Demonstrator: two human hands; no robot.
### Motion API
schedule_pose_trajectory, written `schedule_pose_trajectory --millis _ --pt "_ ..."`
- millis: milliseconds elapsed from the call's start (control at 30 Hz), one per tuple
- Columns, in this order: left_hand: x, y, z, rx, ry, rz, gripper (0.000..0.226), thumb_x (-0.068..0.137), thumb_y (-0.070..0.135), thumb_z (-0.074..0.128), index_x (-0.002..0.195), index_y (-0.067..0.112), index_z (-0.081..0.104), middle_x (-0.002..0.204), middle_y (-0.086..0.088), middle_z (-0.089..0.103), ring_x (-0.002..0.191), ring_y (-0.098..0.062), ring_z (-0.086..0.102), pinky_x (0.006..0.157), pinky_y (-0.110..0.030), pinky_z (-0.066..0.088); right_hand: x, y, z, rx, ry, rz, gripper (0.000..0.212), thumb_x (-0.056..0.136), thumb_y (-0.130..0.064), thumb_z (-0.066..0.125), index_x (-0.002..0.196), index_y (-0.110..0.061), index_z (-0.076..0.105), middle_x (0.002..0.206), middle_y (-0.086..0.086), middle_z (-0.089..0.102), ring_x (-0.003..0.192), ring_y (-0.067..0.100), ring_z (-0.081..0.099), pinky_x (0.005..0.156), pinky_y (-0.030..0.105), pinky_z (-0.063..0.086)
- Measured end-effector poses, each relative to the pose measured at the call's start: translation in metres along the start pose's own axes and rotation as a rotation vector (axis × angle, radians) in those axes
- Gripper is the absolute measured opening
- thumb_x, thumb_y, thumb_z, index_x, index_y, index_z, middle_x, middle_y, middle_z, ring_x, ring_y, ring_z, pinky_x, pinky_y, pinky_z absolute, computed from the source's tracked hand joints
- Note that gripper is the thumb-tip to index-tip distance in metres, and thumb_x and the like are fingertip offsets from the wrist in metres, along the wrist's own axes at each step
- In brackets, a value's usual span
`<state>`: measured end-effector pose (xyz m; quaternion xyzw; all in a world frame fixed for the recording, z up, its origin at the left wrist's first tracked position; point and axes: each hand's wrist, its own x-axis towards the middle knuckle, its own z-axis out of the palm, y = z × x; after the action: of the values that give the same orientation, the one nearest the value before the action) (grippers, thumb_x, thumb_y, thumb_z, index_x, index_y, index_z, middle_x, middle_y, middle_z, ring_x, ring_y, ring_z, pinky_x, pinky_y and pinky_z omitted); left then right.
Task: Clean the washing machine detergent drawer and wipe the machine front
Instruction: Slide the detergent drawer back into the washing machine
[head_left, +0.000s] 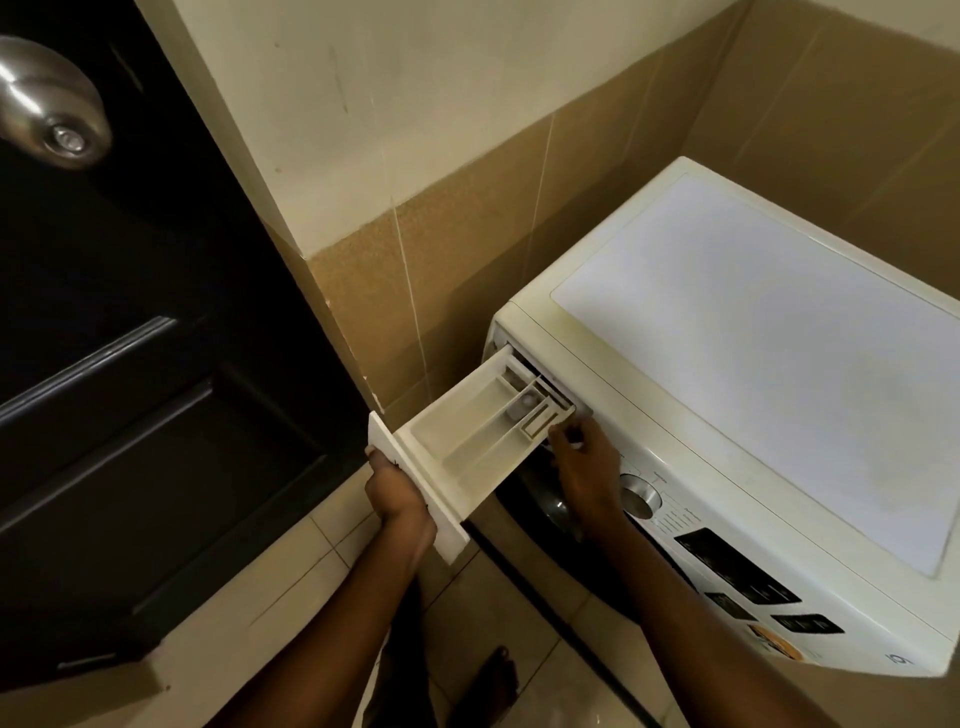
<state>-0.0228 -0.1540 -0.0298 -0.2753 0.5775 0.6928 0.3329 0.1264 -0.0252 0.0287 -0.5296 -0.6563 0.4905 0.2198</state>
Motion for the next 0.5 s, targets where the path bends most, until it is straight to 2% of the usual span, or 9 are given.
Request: schedule_pose_trajectory --millis 67,133,200,233,267,333,400,467,500 --pt "0.001 0.003 0.011 0.012 -0.012 0.022 0.047 0.095 0.061 0.047 0.092 0.022 0.073 0.094 -0.011 0.077 0.093 -0.037 0.072 0.088 -0.06 0.056 0.006 0.0 -0.015 -0.256 0.024 -0.233 0.003 0.096 -0.019 0.059 0.093 -0.019 0.061 0.09 -0.004 0.063 0.078 0.01 0.059 0.068 0.027 0.05" --pt "0.003 -0.001 0.019 -0.013 -0.042 0.001 0.045 0.096 0.06 0.047 0.098 0.023 0.073 0.098 -0.01 0.077 0.094 -0.036 0.073 0.089 -0.059 0.056 0.011 -0.005 -0.03 -0.428 0.084 -0.404 0.003 0.094 -0.017 0.061 0.095 -0.016 0.063 0.091 -0.003 0.062 0.079 0.012 0.056 0.065 0.022 0.043" --pt "0.006 -0.009 0.024 -0.019 -0.042 -0.005 0.047 0.096 0.06 0.044 0.101 0.023 0.072 0.101 -0.01 0.076 0.096 -0.036 0.072 0.09 -0.057 0.056 0.022 -0.006 -0.043 -0.61 0.168 -0.532 0.012 0.092 -0.015 0.062 0.103 -0.012 0.066 0.101 0.004 0.065 0.09 0.02 0.059 0.074 0.027 0.045" --pt "0.009 -0.013 0.028 -0.019 -0.053 -0.007 0.048 0.097 0.061 0.043 0.102 0.023 0.072 0.103 -0.01 0.076 0.097 -0.036 0.072 0.089 -0.056 0.056 0.029 -0.005 -0.049 -0.718 0.183 -0.567 0.021 0.093 -0.017 0.06 0.112 -0.01 0.066 0.113 0.008 0.065 0.101 0.026 0.061 0.081 0.033 0.048" --pt "0.01 -0.015 0.032 -0.021 -0.064 -0.017 0.049 0.097 0.061 0.042 0.103 0.023 0.072 0.104 -0.01 0.076 0.098 -0.036 0.072 0.088 -0.054 0.057 0.037 -0.001 -0.054 -0.815 0.156 -0.57 0.032 0.097 -0.021 0.055 0.126 -0.011 0.061 0.129 0.01 0.061 0.118 0.031 0.058 0.093 0.039 0.048" --pt "0.01 -0.018 0.045 -0.034 -0.098 -0.031 0.047 0.098 0.059 0.042 0.106 0.023 0.071 0.106 -0.009 0.076 0.098 -0.035 0.071 0.086 -0.051 0.058 0.046 0.005 -0.062 -0.929 0.029 -0.529 0.049 0.105 -0.036 0.035 0.151 -0.018 0.036 0.156 0.006 0.036 0.145 0.028 0.032 0.114 0.041 0.034" --pt "0.014 -0.019 0.058 -0.053 -0.102 -0.034 0.048 0.099 0.058 0.04 0.112 0.022 0.069 0.112 -0.008 0.074 0.102 -0.034 0.069 0.091 -0.051 0.056 0.05 0.011 -0.064 -0.971 -0.053 -0.505 0.056 0.105 -0.045 0.012 0.157 -0.024 0.015 0.163 0.0 0.016 0.151 0.019 0.012 0.121 0.038 0.021" --pt "0.021 -0.024 0.069 -0.052 -0.094 -0.046 0.052 0.099 0.059 0.038 0.123 0.021 0.064 0.12 -0.008 0.07 0.109 -0.034 0.066 0.099 -0.053 0.051 0.051 0.013 -0.063 -0.999 -0.06 -0.505 0.058 0.104 -0.045 0.005 0.157 -0.023 0.009 0.164 -0.002 0.01 0.151 0.016 0.007 0.122 0.036 0.017" --pt "0.023 -0.028 0.076 -0.063 -0.099 -0.049 0.052 0.099 0.06 0.038 0.121 0.021 0.063 0.118 -0.008 0.07 0.108 -0.034 0.066 0.1 -0.054 0.05 0.051 0.013 -0.062 -1.009 -0.062 -0.501 0.057 0.105 -0.045 0.005 0.157 -0.023 0.008 0.164 -0.003 0.008 0.151 0.014 0.005 0.122 0.035 0.015"
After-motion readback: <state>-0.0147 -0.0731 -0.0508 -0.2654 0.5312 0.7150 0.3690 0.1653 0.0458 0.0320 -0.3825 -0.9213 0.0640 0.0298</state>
